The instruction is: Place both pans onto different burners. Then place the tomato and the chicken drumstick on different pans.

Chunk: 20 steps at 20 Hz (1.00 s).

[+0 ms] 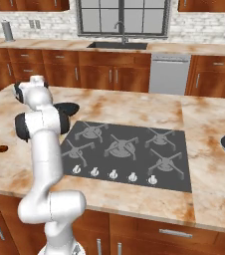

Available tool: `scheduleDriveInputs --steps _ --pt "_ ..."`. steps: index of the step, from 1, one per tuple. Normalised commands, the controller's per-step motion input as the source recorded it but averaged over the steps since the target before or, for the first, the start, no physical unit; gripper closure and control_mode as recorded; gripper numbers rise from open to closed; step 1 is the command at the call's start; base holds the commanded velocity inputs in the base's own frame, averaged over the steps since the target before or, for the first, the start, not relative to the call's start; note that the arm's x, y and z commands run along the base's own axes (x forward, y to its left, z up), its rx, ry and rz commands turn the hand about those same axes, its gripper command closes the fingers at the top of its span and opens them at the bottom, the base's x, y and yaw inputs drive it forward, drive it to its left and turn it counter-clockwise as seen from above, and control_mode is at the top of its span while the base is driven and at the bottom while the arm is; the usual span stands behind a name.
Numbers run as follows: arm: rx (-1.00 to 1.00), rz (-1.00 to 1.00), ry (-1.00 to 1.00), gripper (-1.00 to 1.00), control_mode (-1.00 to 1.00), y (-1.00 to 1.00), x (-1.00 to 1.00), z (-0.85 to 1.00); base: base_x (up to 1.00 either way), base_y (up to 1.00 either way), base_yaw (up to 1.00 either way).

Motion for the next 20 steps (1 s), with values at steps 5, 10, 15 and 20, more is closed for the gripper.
scheduleDriveInputs --steps 5,10,15,20 --pt "0.14 -0.03 -0.15 1.0 -1.0 -0.82 -0.82 0.0 0.0 0.0 0.0" --pt "0.15 -0.09 0.0 1.0 -1.0 -0.58 -0.41 0.09 0.0 0.0 0.0" --pt "0.12 -0.07 0.0 1.0 -1.0 -0.17 -0.31 0.01 0.0 0.0 0.0" --pt "0.01 -0.08 0.03 1.0 -1.0 0.0 -0.22 0.0 0.0 0.0 0.0"
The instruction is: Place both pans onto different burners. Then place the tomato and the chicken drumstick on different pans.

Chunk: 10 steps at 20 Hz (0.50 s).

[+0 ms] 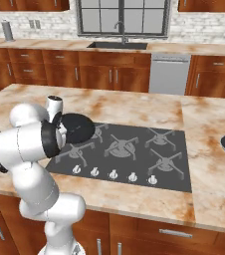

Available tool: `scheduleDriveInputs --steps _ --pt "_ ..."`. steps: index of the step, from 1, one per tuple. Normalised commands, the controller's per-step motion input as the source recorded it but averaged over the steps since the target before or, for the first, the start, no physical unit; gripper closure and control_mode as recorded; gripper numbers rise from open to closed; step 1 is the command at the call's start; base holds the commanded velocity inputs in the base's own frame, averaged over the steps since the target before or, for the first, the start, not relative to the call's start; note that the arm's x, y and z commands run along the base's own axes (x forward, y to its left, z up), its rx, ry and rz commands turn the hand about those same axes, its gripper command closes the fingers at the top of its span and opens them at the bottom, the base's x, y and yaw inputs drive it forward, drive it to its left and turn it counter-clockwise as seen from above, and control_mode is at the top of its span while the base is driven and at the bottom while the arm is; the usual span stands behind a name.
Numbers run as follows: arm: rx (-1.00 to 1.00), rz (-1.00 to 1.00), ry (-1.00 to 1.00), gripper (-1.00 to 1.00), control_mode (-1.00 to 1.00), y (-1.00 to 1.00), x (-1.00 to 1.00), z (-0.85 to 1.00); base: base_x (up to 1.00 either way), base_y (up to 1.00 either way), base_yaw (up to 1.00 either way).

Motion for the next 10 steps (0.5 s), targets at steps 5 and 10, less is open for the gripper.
scheduleDriveInputs --steps 5,10 --pt "0.0 -0.07 0.07 1.0 -1.0 0.0 -0.23 0.0 0.0 0.0 0.0" --pt "0.0 -0.05 0.14 1.0 -1.0 -0.01 -0.19 0.0 0.0 0.0 0.0"
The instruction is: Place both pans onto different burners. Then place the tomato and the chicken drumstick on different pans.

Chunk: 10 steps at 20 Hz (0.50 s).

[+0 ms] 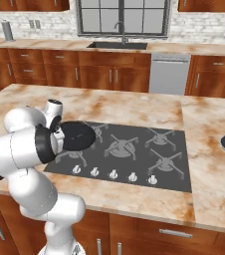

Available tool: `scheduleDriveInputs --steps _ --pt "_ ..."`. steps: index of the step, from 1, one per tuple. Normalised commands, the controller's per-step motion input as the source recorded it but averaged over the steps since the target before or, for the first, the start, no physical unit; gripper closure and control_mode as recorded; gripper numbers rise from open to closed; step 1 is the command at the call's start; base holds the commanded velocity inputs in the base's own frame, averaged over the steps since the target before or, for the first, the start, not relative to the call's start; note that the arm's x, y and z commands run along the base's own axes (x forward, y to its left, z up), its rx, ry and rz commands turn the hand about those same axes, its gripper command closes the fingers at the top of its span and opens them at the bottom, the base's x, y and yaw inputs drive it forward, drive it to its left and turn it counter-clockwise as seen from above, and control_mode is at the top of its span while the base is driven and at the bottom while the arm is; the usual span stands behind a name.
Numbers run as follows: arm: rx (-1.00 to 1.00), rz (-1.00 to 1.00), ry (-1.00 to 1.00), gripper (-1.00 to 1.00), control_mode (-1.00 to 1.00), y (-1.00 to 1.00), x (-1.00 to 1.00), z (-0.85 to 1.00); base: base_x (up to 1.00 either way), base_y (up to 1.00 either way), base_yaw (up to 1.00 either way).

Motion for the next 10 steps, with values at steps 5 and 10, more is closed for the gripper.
scheduleDriveInputs --steps 5,10 --pt "-0.01 -0.04 0.12 1.0 -1.0 -0.05 -0.19 -0.01 0.0 0.0 0.0" --pt "-0.09 -0.02 0.0 1.0 -1.0 -0.03 -0.01 -0.16 0.0 0.0 0.0"
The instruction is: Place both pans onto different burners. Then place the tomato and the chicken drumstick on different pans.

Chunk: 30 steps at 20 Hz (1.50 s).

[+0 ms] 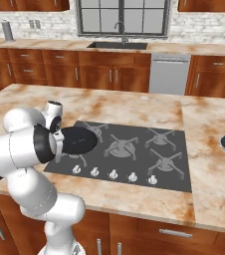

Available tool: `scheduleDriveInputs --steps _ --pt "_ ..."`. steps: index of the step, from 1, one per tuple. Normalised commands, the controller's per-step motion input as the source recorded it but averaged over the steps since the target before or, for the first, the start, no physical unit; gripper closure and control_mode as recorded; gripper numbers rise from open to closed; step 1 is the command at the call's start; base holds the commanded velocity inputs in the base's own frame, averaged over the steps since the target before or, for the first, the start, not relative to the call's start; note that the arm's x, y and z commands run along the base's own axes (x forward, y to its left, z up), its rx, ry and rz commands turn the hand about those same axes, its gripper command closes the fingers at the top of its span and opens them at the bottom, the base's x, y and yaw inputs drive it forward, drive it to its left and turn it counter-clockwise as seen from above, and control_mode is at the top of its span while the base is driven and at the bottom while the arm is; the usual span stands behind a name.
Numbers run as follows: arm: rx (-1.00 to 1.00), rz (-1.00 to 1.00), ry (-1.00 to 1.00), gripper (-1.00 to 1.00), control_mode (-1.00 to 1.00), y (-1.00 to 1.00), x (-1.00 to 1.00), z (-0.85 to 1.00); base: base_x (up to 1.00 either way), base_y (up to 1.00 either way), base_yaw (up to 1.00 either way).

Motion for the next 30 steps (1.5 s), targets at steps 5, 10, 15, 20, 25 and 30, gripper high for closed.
scheduleDriveInputs --steps 5,10,15,20,25,30 --pt "-0.08 0.0 -0.01 1.0 -1.0 -0.05 0.0 -0.28 0.0 0.0 0.0" --pt "-0.03 0.0 0.0 1.0 -1.0 -0.09 0.04 -0.19 0.0 0.0 0.0" --pt "-0.01 0.0 0.0 1.0 -1.0 0.0 0.13 -0.18 0.0 0.0 0.0" --pt "0.0 0.0 0.0 1.0 -1.0 0.0 0.07 -0.08 0.0 0.0 0.0" --pt "0.0 0.0 0.0 -1.0 -1.0 0.0 0.0 0.0 0.0 0.0 0.0" --pt "0.0 0.0 0.0 -1.0 -1.0 0.0 -0.01 0.12 0.0 0.0 0.0"
